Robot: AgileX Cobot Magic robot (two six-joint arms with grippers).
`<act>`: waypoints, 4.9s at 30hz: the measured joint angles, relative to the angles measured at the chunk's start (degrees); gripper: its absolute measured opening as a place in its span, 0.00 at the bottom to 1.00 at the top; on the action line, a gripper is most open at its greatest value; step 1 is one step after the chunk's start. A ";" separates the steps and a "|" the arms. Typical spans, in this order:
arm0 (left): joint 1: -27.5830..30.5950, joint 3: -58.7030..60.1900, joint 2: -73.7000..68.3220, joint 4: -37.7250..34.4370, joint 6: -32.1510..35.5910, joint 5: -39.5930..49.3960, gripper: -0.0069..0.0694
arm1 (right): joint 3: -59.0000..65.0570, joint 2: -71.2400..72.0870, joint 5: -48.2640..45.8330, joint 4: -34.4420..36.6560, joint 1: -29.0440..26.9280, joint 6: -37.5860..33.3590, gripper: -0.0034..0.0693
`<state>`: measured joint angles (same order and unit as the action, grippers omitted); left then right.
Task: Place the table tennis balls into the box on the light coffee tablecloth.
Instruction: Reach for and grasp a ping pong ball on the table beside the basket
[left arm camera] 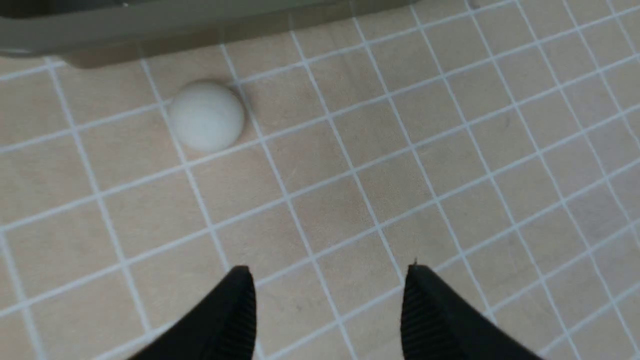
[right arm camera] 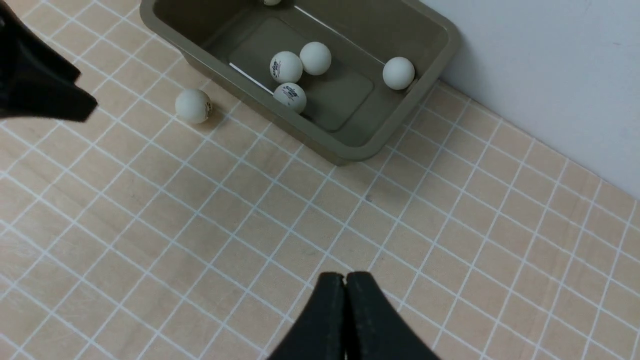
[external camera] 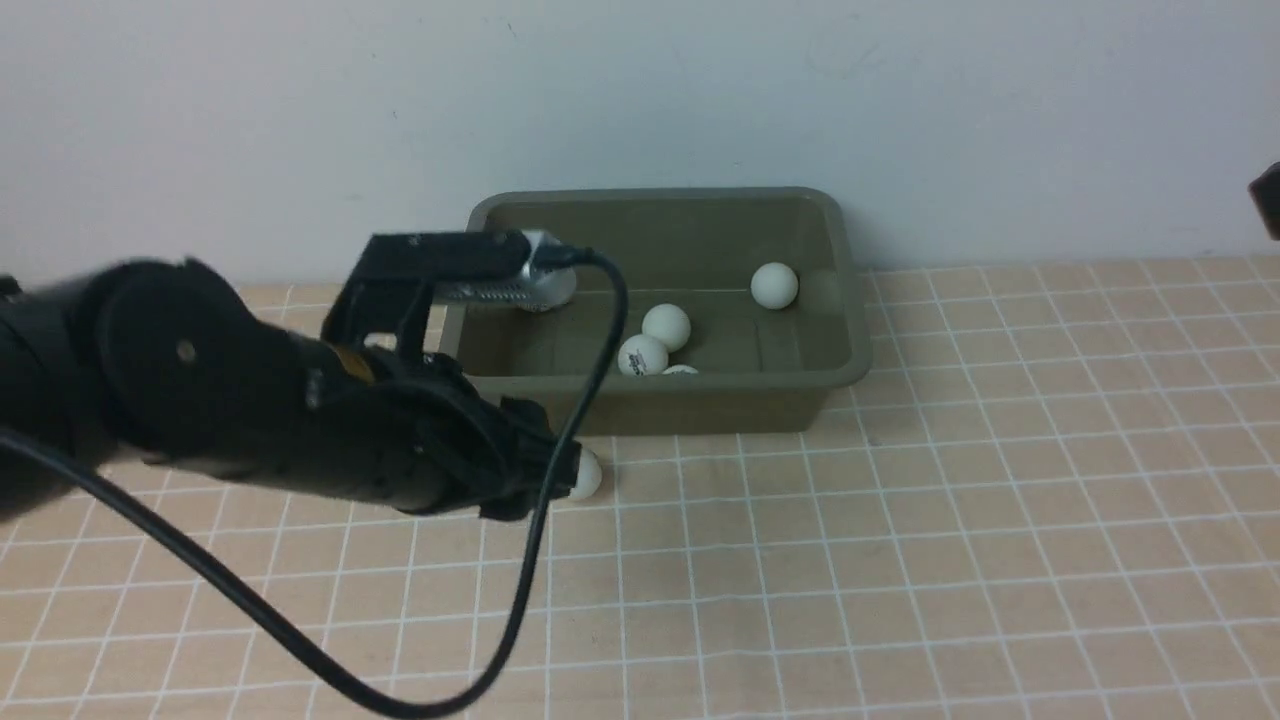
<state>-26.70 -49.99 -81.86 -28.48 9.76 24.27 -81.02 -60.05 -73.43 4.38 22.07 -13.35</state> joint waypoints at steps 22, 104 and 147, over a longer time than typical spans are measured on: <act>-3.77 0.38 -10.76 1.31 -3.13 -15.51 0.41 | 0.00 -2.71 0.06 0.38 0.00 0.00 0.02; -2.48 -0.50 -25.35 1.36 0.51 -34.21 0.87 | 0.00 -3.05 0.06 7.58 0.00 -3.75 0.02; -2.49 -3.68 -25.85 1.36 0.51 -24.68 0.50 | 0.00 -3.05 0.06 7.78 0.00 -4.52 0.02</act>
<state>-29.19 -53.66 -107.71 -27.12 10.27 -0.41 -81.02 -63.10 -73.37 12.16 22.07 -17.87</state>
